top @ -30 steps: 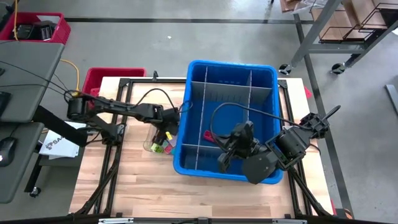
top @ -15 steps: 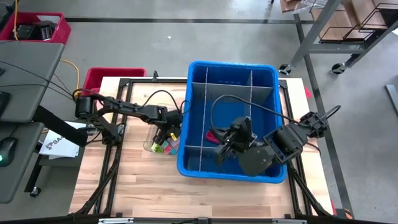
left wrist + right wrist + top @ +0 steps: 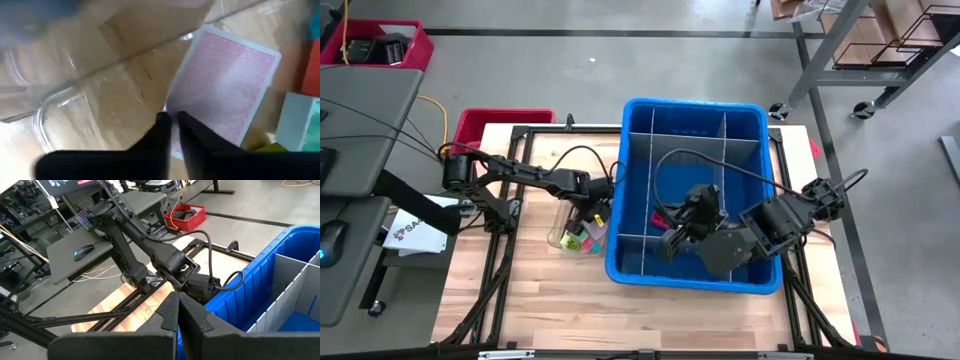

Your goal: Sort blocks

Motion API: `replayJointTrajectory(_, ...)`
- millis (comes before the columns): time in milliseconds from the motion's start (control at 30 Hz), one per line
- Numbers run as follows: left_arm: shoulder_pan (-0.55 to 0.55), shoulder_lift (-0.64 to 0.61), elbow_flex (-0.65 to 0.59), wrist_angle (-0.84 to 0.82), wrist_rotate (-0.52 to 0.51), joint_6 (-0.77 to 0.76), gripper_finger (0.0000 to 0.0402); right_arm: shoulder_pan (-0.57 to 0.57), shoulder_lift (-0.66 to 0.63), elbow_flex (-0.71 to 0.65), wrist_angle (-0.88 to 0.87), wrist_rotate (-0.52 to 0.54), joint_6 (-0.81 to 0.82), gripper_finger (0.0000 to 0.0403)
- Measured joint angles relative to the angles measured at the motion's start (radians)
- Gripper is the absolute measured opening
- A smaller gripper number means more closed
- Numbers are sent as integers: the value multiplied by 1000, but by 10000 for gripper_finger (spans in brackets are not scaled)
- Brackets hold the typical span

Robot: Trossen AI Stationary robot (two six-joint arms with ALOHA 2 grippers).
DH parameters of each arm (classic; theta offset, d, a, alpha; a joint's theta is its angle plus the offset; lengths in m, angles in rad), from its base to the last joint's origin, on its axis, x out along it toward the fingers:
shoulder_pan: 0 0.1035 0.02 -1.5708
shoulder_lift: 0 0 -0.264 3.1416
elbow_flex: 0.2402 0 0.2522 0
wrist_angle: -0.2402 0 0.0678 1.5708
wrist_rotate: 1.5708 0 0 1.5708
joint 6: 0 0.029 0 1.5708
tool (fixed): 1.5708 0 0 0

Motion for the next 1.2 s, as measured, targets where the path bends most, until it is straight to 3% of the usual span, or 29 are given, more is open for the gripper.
replayJointTrajectory(267, -8, -33, 31, -79, -63, -89, 2, 2, 0, 0, -8, -7, -38, 0)
replayJointTrajectory(633, -7, -214, 160, -216, -58, -114, 0, 9, 0, 0, -8, -13, -105, 0)
replayJointTrajectory(833, -7, -176, 163, -304, -29, -123, 2, 13, 0, 0, -8, -37, -131, 0)
replayJointTrajectory(1000, -22, -110, 163, -244, -30, -131, 28, 13, 0, 0, -7, -74, -127, 0)
replayJointTrajectory(1200, -44, -46, 163, -185, -29, -108, 100, 13, 0, 0, -6, -119, -99, 0)
